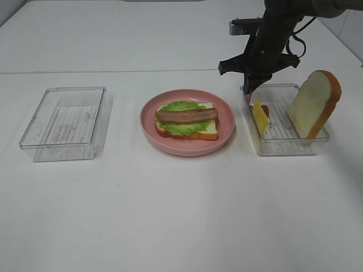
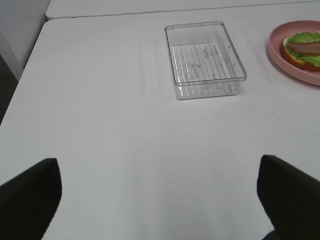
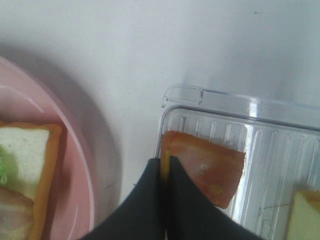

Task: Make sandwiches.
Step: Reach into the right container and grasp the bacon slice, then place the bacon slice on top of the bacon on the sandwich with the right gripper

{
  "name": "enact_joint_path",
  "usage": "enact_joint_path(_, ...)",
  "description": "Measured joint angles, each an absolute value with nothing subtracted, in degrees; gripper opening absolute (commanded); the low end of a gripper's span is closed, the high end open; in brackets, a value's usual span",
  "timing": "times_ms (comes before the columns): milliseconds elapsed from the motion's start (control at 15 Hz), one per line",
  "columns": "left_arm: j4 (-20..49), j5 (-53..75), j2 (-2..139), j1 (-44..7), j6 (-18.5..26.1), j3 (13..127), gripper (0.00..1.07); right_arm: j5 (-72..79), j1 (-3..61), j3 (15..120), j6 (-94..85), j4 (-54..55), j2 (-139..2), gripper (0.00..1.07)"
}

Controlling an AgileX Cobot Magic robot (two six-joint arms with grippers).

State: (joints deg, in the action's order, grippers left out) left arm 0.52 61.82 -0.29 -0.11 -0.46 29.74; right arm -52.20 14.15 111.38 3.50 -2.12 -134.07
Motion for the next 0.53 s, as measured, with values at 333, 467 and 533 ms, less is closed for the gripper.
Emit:
enact_joint_path(333, 0.5, 61.8, -0.3, -0.1, -0.5, 29.7, 0.99, -56.7, 14.2, 111.4, 0.7, -2.9, -127.9, 0.00)
enact_joint_path(467, 0.5, 61.8, -0.3, -0.1, -0.5, 29.7, 0.99, -58.4, 14.2, 111.4, 0.7, -3.0, -122.7, 0.00)
enact_joint_path(533, 0.5, 61.8, -0.3, -0.1, -0.5, 29.7, 0.99, -58.8, 14.2, 111.4, 0.7, -2.8, -121.6, 0.00)
